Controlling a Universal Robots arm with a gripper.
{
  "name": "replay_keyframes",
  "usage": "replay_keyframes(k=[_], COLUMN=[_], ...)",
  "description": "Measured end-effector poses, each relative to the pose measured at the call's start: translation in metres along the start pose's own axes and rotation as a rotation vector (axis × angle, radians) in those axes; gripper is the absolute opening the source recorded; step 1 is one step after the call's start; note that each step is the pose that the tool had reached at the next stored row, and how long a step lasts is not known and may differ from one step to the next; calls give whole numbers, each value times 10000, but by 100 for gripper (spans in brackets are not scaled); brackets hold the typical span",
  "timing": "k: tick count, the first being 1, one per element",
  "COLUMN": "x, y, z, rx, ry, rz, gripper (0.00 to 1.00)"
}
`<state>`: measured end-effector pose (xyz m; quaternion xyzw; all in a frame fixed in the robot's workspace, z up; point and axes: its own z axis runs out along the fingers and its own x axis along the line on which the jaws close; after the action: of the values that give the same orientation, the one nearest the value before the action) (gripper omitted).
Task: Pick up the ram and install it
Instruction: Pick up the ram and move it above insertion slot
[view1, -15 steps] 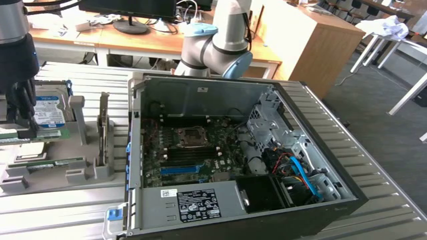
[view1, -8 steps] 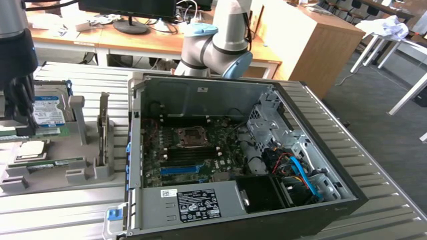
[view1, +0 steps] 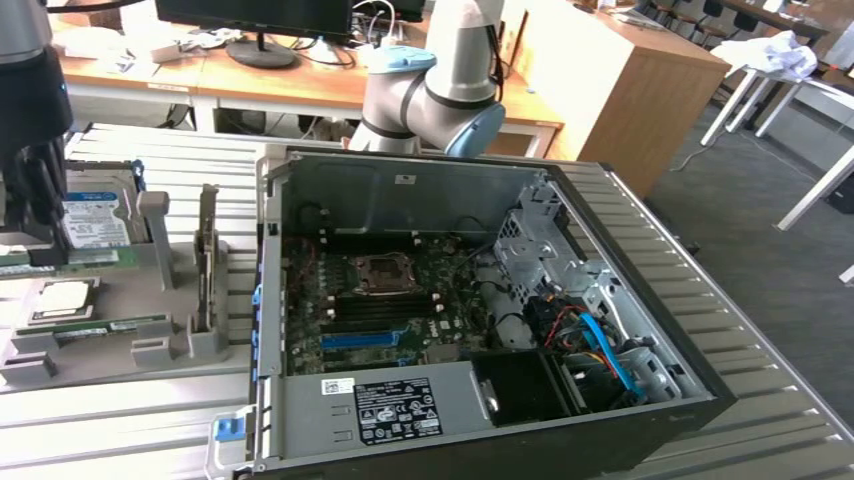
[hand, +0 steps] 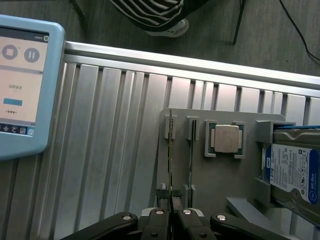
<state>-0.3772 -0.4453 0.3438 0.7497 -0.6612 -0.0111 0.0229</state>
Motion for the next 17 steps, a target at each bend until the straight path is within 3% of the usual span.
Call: replay_keyframes(k=[17], x=[2], y=[7], z=[-143], rx=[-1], ry=[8], rz=[0], gripper=[13])
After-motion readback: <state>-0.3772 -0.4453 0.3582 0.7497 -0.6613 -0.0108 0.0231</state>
